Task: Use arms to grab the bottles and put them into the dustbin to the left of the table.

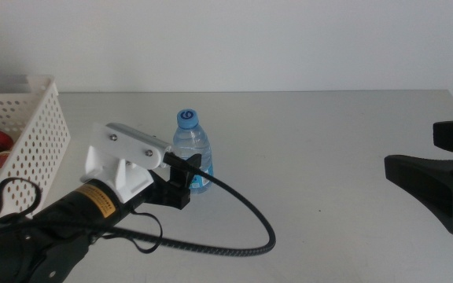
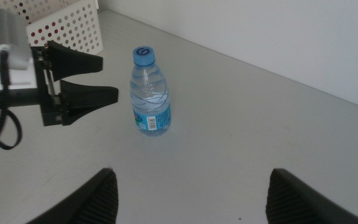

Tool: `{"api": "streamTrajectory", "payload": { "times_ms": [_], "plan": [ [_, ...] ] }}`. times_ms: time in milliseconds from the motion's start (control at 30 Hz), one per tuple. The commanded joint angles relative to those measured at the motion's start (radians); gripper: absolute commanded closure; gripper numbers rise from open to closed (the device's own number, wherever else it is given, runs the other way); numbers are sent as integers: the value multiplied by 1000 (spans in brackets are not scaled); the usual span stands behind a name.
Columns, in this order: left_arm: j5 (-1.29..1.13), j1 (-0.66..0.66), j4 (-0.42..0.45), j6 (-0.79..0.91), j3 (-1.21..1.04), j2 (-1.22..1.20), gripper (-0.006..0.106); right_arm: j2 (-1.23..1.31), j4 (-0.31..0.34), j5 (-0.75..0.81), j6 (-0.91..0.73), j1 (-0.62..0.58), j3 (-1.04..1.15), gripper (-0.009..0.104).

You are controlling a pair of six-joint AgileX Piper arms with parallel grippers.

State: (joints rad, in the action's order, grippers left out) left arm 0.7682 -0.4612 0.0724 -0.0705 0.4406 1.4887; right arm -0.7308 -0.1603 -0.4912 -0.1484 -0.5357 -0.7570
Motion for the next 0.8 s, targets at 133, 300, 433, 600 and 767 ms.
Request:
{"api": "streamTrajectory", "payload": {
  "times_ms": [133,300,433,600,767],
  "plan": [
    [97,6,-4,-19,167,153,8,5,2,64,-4,-3,-34,35],
    [98,35,-3,-19,252,248,8,5,2,64,-4,-3,-34,35],
    [99,45,14,-27,298,300,8,5,2,64,-4,-3,-34,35],
    [149,45,14,-39,321,368,8,5,2,64,-4,-3,-34,35],
    [272,45,7,-42,321,441,9,5,2,64,-4,-3,-34,35]
  ]
}}
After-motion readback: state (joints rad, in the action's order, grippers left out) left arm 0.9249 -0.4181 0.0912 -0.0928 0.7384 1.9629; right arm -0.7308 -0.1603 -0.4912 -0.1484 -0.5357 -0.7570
